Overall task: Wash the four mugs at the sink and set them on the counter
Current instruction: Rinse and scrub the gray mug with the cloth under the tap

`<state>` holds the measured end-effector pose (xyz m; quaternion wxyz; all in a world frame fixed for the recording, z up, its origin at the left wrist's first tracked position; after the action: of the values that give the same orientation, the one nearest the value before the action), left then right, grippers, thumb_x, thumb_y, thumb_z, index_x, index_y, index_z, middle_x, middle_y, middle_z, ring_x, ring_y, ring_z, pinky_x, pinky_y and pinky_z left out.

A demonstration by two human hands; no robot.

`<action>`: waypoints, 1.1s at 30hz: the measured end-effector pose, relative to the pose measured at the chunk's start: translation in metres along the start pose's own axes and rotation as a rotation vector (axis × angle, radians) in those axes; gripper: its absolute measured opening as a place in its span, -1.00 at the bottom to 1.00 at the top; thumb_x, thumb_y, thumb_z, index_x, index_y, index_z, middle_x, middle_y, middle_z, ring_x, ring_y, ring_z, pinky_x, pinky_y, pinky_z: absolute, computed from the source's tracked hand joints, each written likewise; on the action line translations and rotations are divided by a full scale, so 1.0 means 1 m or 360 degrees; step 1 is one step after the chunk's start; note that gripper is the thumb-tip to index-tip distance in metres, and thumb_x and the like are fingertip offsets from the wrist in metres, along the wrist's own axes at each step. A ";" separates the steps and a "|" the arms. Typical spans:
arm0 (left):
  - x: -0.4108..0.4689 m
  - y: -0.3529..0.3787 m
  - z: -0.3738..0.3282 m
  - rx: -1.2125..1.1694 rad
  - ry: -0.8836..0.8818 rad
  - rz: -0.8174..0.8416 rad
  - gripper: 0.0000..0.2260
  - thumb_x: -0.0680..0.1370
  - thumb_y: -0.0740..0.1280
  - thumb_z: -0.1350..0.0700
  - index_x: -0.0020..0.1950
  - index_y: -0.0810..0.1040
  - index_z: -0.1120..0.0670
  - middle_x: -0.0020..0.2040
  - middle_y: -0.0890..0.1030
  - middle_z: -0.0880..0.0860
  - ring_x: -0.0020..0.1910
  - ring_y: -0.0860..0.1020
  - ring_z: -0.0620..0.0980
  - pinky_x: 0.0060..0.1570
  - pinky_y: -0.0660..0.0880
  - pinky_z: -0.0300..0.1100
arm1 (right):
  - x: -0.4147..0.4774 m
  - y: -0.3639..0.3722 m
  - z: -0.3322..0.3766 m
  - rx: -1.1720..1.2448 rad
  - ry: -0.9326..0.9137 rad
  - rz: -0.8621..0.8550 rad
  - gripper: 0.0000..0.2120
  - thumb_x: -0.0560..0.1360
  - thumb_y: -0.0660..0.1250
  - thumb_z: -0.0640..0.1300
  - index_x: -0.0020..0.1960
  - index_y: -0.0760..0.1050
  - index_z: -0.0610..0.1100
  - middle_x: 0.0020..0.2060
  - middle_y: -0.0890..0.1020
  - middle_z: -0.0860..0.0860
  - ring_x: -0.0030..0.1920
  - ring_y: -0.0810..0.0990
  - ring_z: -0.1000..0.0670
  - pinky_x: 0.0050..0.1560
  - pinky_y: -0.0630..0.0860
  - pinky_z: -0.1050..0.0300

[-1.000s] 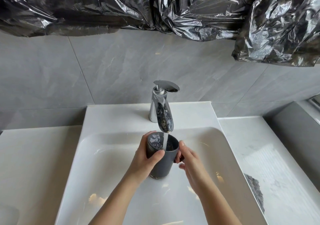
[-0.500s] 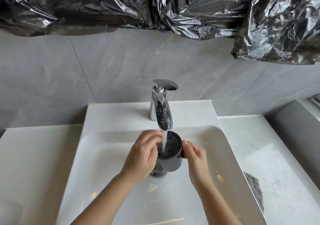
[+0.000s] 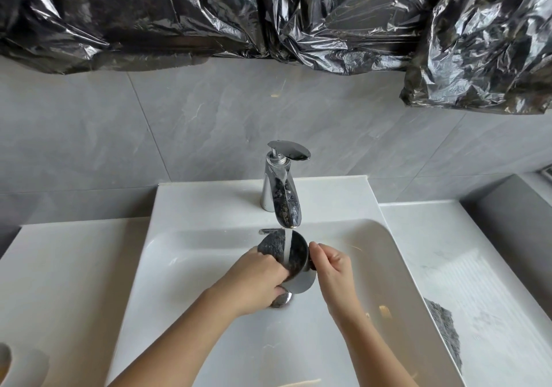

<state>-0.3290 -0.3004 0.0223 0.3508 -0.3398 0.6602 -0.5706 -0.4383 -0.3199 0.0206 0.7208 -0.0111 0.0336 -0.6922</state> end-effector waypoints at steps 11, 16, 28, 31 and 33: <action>-0.026 -0.020 0.034 -0.1067 -0.0182 -0.0807 -0.43 0.20 0.63 0.03 0.08 0.42 -0.15 0.37 0.30 -0.18 0.39 0.26 -0.26 0.34 0.21 -0.31 | 0.000 -0.013 -0.031 0.0564 0.0355 -0.0187 -0.71 0.50 0.23 -0.23 -0.37 0.25 -0.11 -0.42 0.14 -0.04 -0.33 0.10 -0.01 -0.33 0.07 0.07; -0.020 0.033 0.037 -0.2336 -0.0548 -0.0259 -0.19 0.21 0.53 -0.11 0.40 0.24 -0.19 0.29 0.50 -0.11 0.21 0.54 -0.22 0.14 0.45 -0.31 | -0.010 0.004 -0.052 0.0778 0.0739 -0.0174 -0.80 0.50 0.26 -0.06 -0.15 0.47 -0.21 -0.34 0.36 -0.18 -0.31 0.33 -0.09 -0.37 0.31 0.15; -0.029 0.061 0.020 -0.3135 -0.1327 0.0162 -0.40 0.50 0.17 -0.35 0.22 0.59 0.11 0.10 0.66 0.20 0.09 0.63 0.20 0.19 0.50 0.17 | -0.021 0.011 -0.053 0.0219 0.0743 -0.0174 -0.80 0.67 0.13 -0.08 0.13 0.43 -0.19 0.01 0.56 -0.17 -0.11 0.58 -0.07 -0.32 0.53 0.21; -0.037 0.072 0.009 -0.3437 -0.1468 0.0361 -0.27 0.33 0.46 -0.32 0.29 0.53 0.18 0.16 0.61 0.30 0.08 0.59 0.26 0.21 0.47 0.19 | -0.004 -0.009 -0.011 -0.0166 0.0316 -0.0276 -0.74 0.56 0.27 -0.17 0.23 0.40 -0.04 0.23 0.51 -0.08 0.17 0.51 -0.02 -0.13 0.49 0.39; -0.036 0.077 0.003 -0.3538 -0.1466 0.0447 -0.25 0.32 0.48 -0.30 0.31 0.51 0.17 0.16 0.60 0.32 0.04 0.59 0.30 0.09 0.52 0.14 | 0.004 -0.013 0.041 -0.0260 -0.0129 -0.0270 -0.55 0.46 0.22 -0.14 0.34 0.32 0.01 0.32 0.45 0.10 0.34 0.43 0.06 0.18 0.45 0.25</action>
<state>-0.3108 -0.2623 -0.0516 0.1285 -0.5523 0.6344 0.5254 -0.4487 -0.3253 0.0623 0.6572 -0.1005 0.0596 -0.7446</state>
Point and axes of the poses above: each hand's wrist, its own x-axis towards the middle knuckle, its own y-axis out of the palm, z = x × y, the point moved 9 cm from there along x, towards the middle knuckle
